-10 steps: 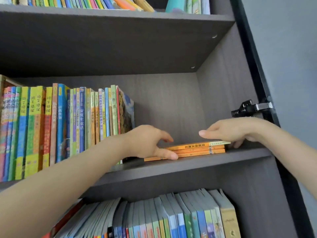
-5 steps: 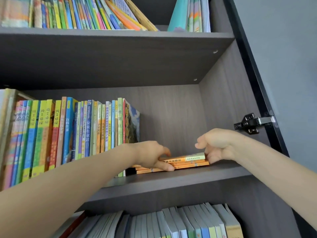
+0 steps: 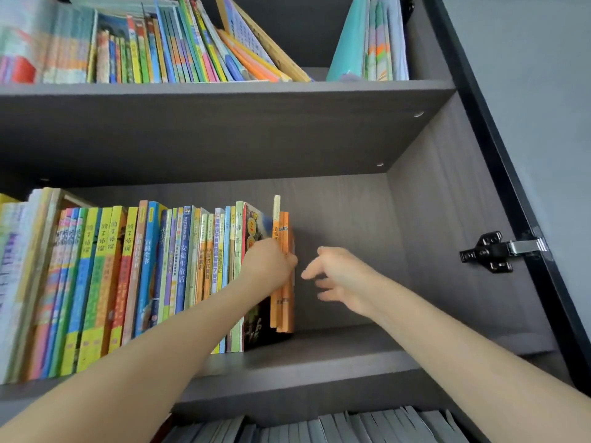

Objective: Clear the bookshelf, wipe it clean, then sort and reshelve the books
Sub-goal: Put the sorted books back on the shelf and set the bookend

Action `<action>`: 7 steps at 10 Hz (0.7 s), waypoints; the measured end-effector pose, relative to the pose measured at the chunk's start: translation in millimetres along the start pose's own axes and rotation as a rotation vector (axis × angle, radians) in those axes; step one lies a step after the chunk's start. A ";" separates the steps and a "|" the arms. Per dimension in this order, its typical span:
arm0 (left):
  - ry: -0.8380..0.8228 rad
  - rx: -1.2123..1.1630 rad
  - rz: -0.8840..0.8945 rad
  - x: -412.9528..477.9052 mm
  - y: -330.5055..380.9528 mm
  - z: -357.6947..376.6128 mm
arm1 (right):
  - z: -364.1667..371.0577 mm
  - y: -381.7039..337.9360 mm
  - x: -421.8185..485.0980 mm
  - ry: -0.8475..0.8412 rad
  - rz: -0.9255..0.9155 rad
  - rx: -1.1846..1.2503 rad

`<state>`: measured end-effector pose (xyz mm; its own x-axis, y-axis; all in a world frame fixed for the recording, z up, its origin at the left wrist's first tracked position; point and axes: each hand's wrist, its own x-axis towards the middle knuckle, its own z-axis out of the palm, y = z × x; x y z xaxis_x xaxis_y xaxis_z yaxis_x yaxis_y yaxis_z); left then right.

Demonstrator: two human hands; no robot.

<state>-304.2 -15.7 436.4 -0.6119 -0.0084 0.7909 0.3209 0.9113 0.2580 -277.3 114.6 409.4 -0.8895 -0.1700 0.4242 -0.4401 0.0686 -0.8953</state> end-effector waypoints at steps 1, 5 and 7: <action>-0.139 -0.079 -0.172 12.8 4.0 -7.2 | 38.1 5.6 15.6 -0.110 -0.021 -0.174; 0.306 0.584 0.305 16.4 -33.6 -73.7 | 60.9 18.3 38.7 -0.187 -0.223 -0.310; 0.158 0.435 0.221 31.8 -55.2 -78.9 | 53.3 9.5 47.0 -0.198 -0.292 -0.509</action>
<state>-284.3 -98.8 491.1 -0.4358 0.1727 0.8833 0.0794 0.9850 -0.1534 -316.8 54.9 413.6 -0.7052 -0.4281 0.5652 -0.7088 0.4435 -0.5485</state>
